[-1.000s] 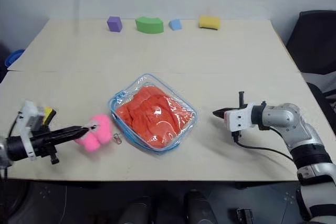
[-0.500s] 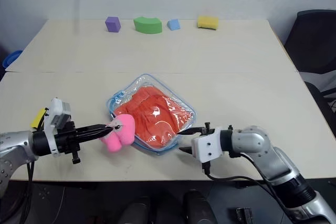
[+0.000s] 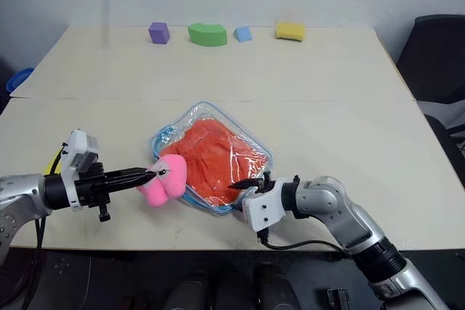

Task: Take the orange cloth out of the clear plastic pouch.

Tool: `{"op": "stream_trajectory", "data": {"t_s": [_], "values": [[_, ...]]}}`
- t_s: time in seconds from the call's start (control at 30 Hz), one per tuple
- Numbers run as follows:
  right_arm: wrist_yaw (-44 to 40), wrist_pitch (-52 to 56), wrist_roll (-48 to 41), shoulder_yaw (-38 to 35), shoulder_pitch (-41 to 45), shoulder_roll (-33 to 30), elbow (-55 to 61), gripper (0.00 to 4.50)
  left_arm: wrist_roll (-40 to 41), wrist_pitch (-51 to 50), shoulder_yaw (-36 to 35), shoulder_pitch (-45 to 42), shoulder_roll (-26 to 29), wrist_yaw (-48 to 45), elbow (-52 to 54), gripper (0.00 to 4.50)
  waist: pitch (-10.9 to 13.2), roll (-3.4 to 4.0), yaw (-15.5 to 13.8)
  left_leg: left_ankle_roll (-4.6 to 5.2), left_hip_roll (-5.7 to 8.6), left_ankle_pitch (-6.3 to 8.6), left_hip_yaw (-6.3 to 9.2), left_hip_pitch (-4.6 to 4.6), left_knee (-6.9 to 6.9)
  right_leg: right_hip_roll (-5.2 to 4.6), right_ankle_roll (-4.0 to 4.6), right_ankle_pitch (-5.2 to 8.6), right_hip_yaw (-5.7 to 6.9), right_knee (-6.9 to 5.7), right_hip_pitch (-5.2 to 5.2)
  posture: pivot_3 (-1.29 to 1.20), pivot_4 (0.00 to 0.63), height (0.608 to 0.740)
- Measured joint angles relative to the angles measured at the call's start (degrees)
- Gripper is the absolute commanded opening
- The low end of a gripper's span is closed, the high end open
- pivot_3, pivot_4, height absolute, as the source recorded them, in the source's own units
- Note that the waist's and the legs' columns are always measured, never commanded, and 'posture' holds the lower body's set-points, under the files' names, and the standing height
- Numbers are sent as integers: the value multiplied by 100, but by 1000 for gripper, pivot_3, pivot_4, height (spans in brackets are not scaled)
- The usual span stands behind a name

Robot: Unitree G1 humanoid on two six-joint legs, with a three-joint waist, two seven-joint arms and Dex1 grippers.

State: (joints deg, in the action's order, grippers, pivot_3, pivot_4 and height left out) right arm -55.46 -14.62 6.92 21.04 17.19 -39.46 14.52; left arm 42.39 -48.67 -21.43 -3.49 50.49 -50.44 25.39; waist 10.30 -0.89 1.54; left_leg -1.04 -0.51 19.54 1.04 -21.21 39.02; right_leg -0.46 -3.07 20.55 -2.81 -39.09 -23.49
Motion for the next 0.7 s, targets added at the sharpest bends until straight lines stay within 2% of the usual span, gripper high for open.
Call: {"op": "stream_trajectory", "data": {"t_s": [0.1,0.2,0.37,0.5,0.6,0.7], "values": [[-198,-3,-217,-174,-276,-358,226,2279,-2,12,-1,65,9,-12,-33,0,-1,-2,5,4,-1,2,1,3,0,1,0,0,1,1,4,0,150,740],[-170,-13,-192,-149,-384,-315,229,2279,-2,41,2,54,11,-13,-32,0,-1,-2,34,3,-2,2,1,5,-2,4,0,0,0,-5,1,0,150,740],[211,65,145,5,-31,381,23,2279,-2,51,17,-46,21,-14,-39,0,-1,-2,38,-1,-2,-1,0,4,-1,3,0,0,-1,-6,-1,0,150,740],[362,89,453,214,270,702,-289,2279,-3,52,46,-102,30,-9,-100,0,-1,-2,21,-5,-2,-2,0,4,-1,2,0,0,0,-4,-1,0,150,740],[421,98,610,355,318,815,-532,1705,-3,52,55,-149,30,6,-119,0,-1,-2,10,-4,0,-2,0,2,0,0,0,0,0,-3,0,0,150,740],[435,102,626,357,339,828,-645,596,-3,52,56,-159,30,31,-119,0,-1,-2,13,-4,0,-2,1,2,-1,1,0,0,0,-3,-1,0,150,740]]}}
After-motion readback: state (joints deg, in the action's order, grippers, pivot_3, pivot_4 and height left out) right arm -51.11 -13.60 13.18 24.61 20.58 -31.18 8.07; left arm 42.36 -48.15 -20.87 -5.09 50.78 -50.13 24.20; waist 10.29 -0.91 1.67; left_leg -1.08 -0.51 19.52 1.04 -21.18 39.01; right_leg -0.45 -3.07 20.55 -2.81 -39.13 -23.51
